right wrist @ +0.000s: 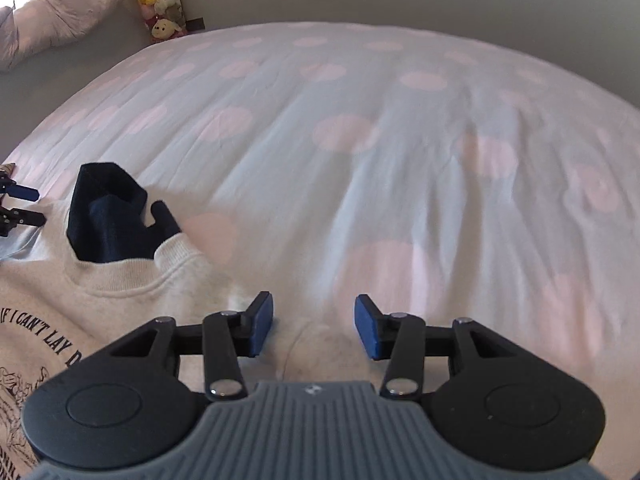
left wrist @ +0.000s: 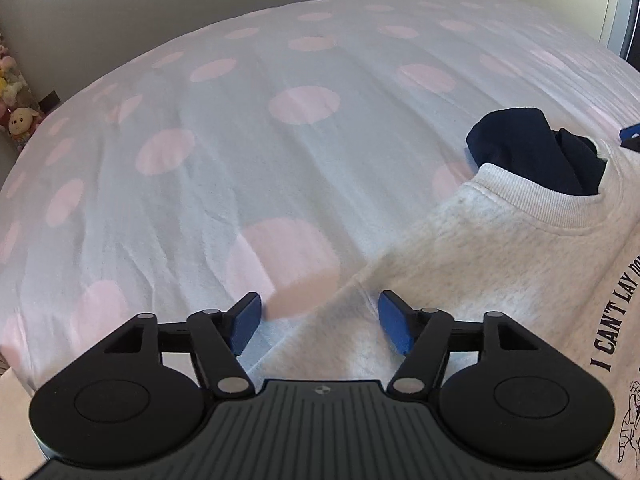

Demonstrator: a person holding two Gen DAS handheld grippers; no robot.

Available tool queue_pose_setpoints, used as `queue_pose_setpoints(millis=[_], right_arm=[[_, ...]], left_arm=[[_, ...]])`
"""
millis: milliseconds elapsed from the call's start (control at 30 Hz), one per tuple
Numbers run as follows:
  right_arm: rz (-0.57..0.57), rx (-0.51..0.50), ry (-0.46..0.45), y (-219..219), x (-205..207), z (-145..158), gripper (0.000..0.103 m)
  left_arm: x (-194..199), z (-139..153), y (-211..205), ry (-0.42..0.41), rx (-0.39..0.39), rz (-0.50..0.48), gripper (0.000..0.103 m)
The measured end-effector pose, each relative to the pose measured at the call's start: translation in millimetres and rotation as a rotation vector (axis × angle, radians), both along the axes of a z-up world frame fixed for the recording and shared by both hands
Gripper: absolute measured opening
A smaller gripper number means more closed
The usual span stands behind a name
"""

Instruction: Fold clothes

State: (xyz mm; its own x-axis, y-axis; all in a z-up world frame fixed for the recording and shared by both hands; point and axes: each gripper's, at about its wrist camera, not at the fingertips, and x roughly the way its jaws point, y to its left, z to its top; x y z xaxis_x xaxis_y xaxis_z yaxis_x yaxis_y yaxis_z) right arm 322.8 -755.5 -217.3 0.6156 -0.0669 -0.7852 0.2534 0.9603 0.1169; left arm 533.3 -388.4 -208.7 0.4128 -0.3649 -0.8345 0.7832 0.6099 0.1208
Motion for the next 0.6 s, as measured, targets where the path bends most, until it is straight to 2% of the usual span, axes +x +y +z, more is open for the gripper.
queue_pose_setpoints(millis=[133,200,233,267,333,367,433,500,600], right_arm=[[-0.015,0.032,-0.038,4.8,-12.9,-15.3,0.05],[-0.009,0.037,-0.048,9.3,-17.0,-17.5,0.048],[0.003,0.029,-0.048,12.3,-18.3,-17.2,0.042],[0.012,0.031,-0.047,14.8,-19.6,-16.0,0.032],[0.029,0.022,-0.043,20.5,-22.1,-10.1,0.021],[0.04,0.0,-0.043,25.2,-23.3,-5.6,0.019],[0.058,-0.059,-0.06,34.8,-27.0,7.0,0.018],[0.062,-0.113,-0.107,40.6,-32.9,24.1,0.017],[0.024,-0.188,-0.23,42.3,-39.9,50.9,0.016]], left_arm=[[-3.3,-5.6,-0.3,0.018,-0.031,0.025,0.069],[-12.5,-5.8,-4.0,-0.003,-0.025,0.016,0.06],[-15.9,-4.6,-5.5,-0.004,-0.025,0.011,0.051],[-19.4,-3.2,-7.0,-0.006,-0.026,0.005,0.036],[-28.9,1.8,-10.8,-0.026,-0.012,-0.018,0.018],[-33.8,4.8,-12.4,-0.05,0.001,-0.023,0.01],[-39.4,15.7,-10.4,-0.089,-0.01,-0.018,0.005],[-40.2,34.1,-3.0,-0.15,-0.064,0.012,0.001],[-36.9,59.1,6.1,-0.231,-0.152,0.067,0.001]])
